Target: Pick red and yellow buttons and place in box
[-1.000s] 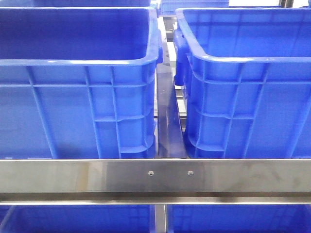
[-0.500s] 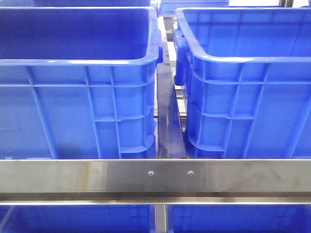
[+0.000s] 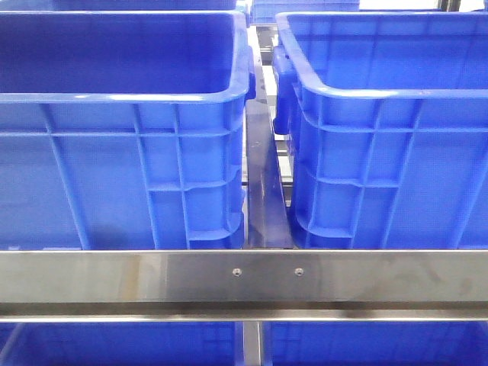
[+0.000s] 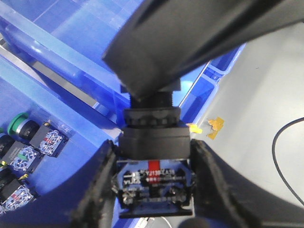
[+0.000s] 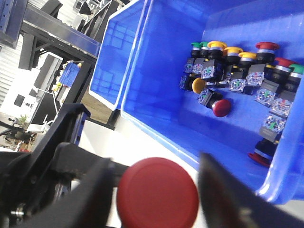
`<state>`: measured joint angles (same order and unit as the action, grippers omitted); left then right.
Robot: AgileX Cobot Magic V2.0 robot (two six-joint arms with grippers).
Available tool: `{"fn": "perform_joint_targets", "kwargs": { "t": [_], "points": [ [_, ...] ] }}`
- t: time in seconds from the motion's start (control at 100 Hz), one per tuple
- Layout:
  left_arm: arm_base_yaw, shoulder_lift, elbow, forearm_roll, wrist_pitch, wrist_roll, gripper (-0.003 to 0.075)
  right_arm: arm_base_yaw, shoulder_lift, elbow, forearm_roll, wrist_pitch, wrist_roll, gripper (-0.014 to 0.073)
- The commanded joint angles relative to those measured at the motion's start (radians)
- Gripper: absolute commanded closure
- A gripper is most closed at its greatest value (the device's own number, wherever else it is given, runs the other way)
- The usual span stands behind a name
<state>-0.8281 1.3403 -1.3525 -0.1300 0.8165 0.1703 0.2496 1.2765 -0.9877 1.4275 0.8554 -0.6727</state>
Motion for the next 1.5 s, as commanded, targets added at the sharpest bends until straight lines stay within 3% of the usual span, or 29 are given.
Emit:
{"fn": "perform_joint_targets", "kwargs": {
  "t": [0.0, 0.11, 0.33, 0.42, 0.73, 0.91, 1.32, 1.49],
  "points": [
    [-0.005, -0.034, -0.029, -0.014, -0.061, 0.000, 0.0737, 0.002, -0.020, -0.035, 0.066, 0.031, -0.018, 0.0344],
    [-0.005, -0.034, -0.029, -0.014, -0.061, 0.000, 0.0674, 0.002, -0.020, -0.035, 0.066, 0.039, -0.018, 0.0440],
    [-0.005, -0.034, -0.029, -0.014, -0.061, 0.000, 0.0274, 0.002, -0.020, -0.035, 0.065, 0.039, -0.018, 0.0443],
    [-0.005, -0.034, -0.029, -0.010, -0.061, 0.000, 0.0201, 0.002, -0.020, -0.035, 0.064, 0.037, -0.031, 0.0443],
    [0.000, -0.049, -0.029, -0.007, -0.041, -0.008, 0.0205, 0.002, -0.020, -0.035, 0.064, -0.046, -0.075, 0.0443],
    [0.065, -0.089, -0.026, -0.007, -0.041, -0.008, 0.0205, 0.001, -0.020, -0.035, 0.057, -0.112, -0.097, 0.0443],
    [0.452, -0.282, 0.157, -0.008, -0.097, -0.067, 0.0205, 0.001, -0.020, -0.035, 0.053, -0.185, -0.127, 0.0443],
    [0.546, -0.416, 0.266, -0.014, -0.133, -0.071, 0.0206, 0.001, -0.020, -0.035, 0.052, -0.205, -0.131, 0.0443]
  ]
}}
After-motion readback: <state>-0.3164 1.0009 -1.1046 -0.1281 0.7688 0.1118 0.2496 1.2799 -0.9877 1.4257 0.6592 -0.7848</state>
